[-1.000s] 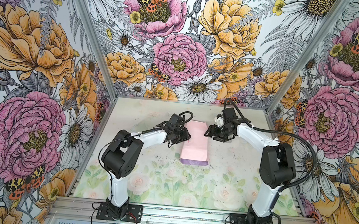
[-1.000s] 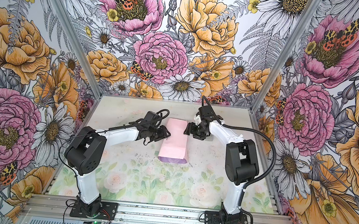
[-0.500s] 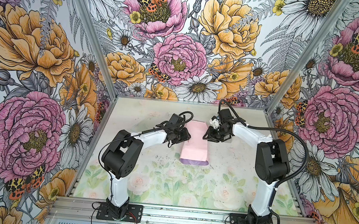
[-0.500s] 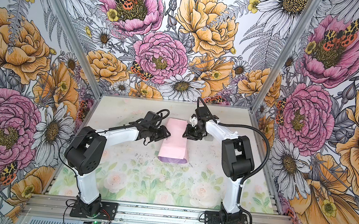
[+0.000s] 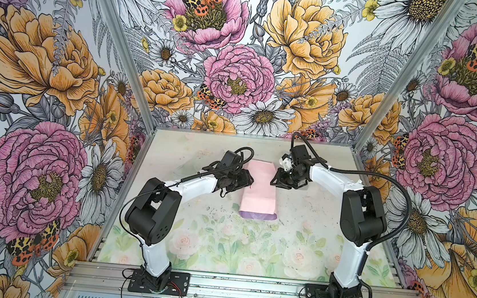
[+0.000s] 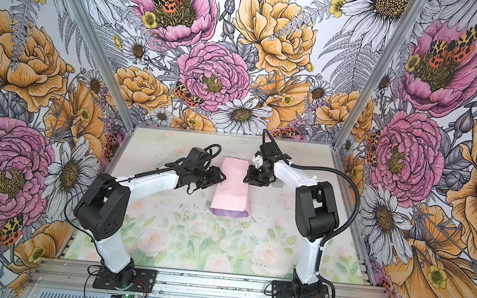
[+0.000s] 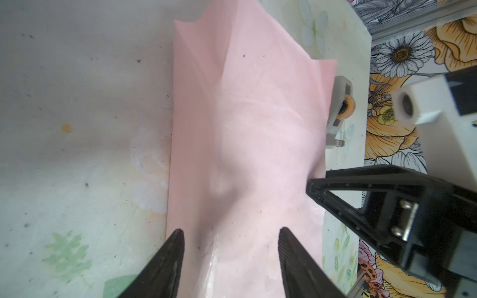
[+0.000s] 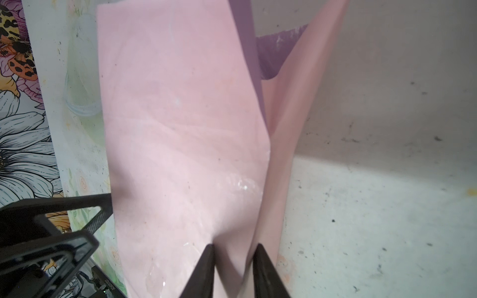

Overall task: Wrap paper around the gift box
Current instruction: 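Hold both paper flaps down on the box top with both grippers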

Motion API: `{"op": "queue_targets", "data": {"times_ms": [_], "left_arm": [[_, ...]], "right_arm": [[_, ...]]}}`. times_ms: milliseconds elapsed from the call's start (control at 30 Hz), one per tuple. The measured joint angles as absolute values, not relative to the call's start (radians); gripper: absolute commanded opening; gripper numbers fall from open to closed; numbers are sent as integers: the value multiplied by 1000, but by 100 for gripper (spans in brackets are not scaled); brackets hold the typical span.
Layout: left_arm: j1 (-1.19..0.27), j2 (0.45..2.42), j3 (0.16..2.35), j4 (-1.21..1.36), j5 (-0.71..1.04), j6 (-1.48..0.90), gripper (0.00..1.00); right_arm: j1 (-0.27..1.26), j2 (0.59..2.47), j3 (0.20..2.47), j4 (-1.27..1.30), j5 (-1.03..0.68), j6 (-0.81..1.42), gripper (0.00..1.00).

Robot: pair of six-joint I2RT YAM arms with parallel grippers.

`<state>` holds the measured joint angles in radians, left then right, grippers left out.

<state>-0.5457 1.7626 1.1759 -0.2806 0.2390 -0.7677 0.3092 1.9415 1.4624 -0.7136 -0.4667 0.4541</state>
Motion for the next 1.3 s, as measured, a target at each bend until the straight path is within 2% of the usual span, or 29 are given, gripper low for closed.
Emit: {"op": "queue_targets", "data": {"times_ms": [167,233,367,433,767,867,1033,1167,1233,1300], "left_arm": [[-550,1759,1143,-272,243,-784,42],[-553,1761,1137,-273,243,-787,42],[-553,1765,1135,-273,243,-786,42],[-553,1767,1135,-273,243,-786,41],[-553,1776,1135,-272,243,-786,40],[-553,1776,1135,-272,243,-786,40],[-553,1776,1135,-272,243,-786,39],[-553,1776,1135,-272,243,-786,39],[-553,1776,1135,-272,243,-786,40],[-553,1776,1135,-272,243,-785,47]], "right_arm": [[314,1941,1462,-714,-464,454,31],[314,1941,1462,-715,-458,452,35],[314,1932,1462,-727,-427,447,52],[314,1919,1457,-733,-413,447,56],[329,1807,1397,-748,-420,451,61],[350,1823,1397,-748,-420,451,58],[367,1860,1396,-749,-416,454,36],[367,1866,1388,-748,-411,454,26],[367,1866,1388,-748,-412,455,24],[364,1865,1388,-747,-413,454,25]]}}
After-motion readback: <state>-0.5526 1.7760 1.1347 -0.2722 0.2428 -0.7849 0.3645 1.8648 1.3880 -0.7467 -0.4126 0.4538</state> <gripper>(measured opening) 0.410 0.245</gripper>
